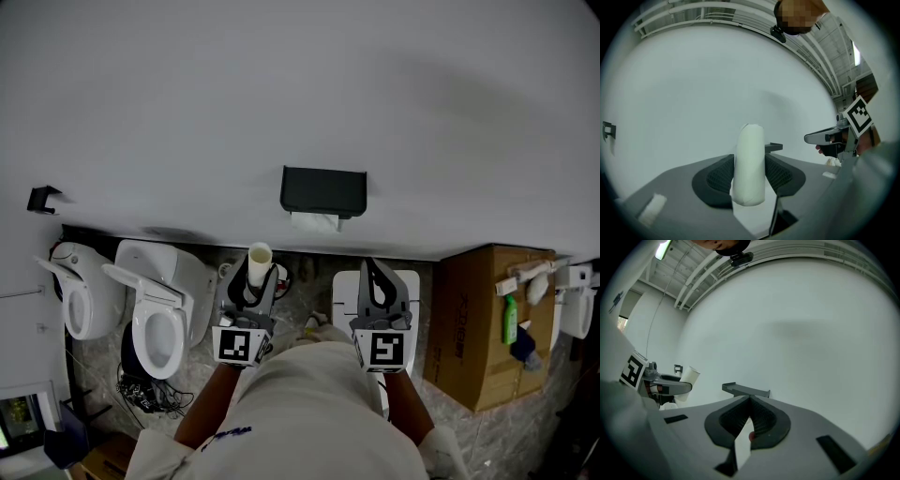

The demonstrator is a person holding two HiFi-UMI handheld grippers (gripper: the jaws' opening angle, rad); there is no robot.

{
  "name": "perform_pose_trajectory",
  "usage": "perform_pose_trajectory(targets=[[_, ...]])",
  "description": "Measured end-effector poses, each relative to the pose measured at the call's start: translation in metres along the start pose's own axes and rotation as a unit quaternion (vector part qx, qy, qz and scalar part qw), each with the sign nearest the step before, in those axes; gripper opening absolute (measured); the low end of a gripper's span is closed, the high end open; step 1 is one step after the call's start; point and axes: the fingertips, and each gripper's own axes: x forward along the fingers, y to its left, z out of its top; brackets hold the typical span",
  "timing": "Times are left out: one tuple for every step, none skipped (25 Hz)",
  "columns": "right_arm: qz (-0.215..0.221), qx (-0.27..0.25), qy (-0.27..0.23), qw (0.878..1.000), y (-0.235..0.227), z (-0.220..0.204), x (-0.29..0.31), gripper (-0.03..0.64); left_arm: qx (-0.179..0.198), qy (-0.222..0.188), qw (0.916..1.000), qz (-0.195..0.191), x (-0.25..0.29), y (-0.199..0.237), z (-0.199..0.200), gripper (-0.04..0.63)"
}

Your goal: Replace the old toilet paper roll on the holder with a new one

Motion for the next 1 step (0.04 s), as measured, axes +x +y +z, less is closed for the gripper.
perform_pose_trajectory(targets=[[0.000,0.000,0.000,1.000,0.0001,-0.0003,0.0004,0.003,0.000,-0.001,1.0000,-0.001,0.0003,0.0001,0.0002,0.201]])
